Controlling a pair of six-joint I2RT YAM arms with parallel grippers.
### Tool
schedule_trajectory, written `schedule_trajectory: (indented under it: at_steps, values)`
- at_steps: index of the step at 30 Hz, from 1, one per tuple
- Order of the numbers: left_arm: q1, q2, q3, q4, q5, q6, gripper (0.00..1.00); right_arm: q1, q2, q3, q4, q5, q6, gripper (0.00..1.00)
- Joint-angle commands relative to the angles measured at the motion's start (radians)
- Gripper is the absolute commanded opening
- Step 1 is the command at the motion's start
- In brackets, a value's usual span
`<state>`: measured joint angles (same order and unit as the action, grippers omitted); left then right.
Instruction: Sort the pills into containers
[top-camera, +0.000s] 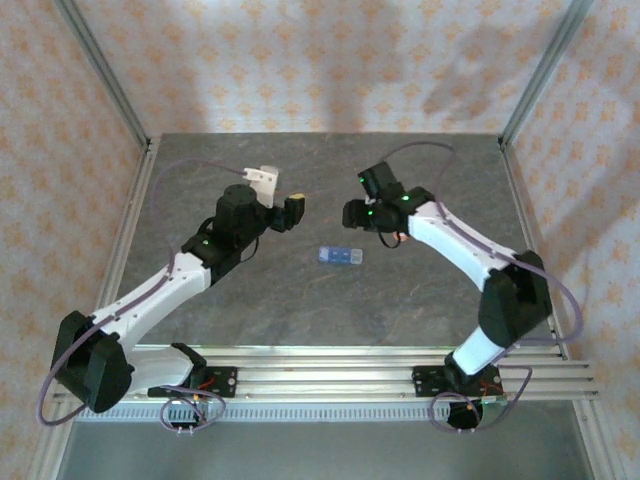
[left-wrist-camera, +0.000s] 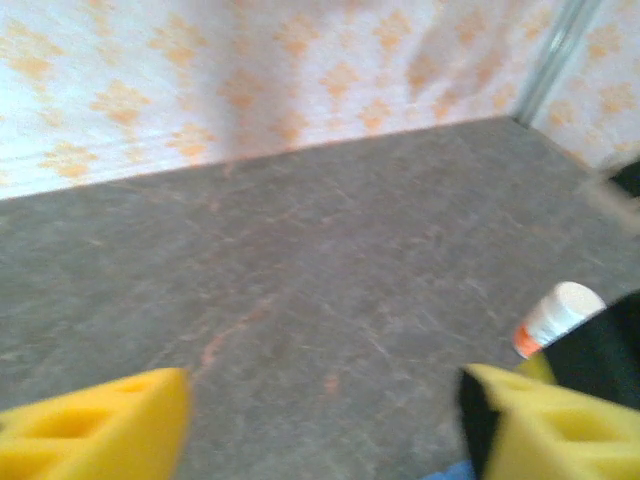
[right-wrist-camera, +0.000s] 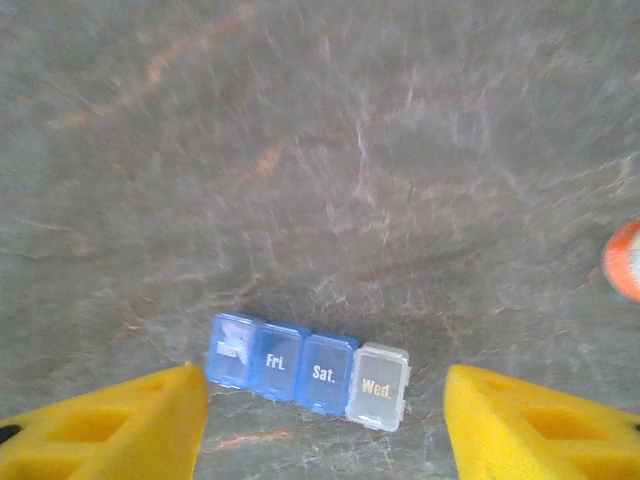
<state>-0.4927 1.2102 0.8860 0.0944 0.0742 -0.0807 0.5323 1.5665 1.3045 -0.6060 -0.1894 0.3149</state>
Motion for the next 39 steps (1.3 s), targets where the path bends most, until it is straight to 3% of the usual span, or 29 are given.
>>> schedule_trajectory:
  at_steps: [1, 4, 5, 13, 20, 26, 39]
  values:
    - [0.020, -0.058, -0.047, 0.074, -0.135, 0.041, 1.00, -0.079, -0.115, -0.004, -0.019, 0.000, -0.002, 0.73]
    - [0.035, -0.089, -0.120, 0.178, -0.199, 0.072, 1.00, -0.162, -0.202, -0.027, -0.014, 0.002, -0.004, 0.86]
    - [0.040, -0.099, -0.146, 0.223, -0.228, 0.082, 1.00, -0.194, -0.225, -0.032, -0.016, 0.018, -0.003, 0.99]
    - [0.135, -0.142, -0.312, 0.420, -0.345, 0.061, 1.00, -0.374, -0.353, -0.101, -0.011, 0.287, 0.053, 1.00]
    - [0.226, -0.196, -0.391, 0.392, -0.352, 0.158, 1.00, -0.561, -0.414, -0.263, 0.145, 0.313, 0.144, 1.00]
    - [0.295, -0.189, -0.479, 0.427, -0.297, 0.220, 1.00, -0.569, -0.428, -0.411, 0.387, 0.505, 0.037, 1.00]
    - [0.341, 0.181, -0.562, 0.763, -0.213, 0.215, 1.00, -0.569, -0.339, -0.740, 0.883, 0.459, -0.198, 1.00]
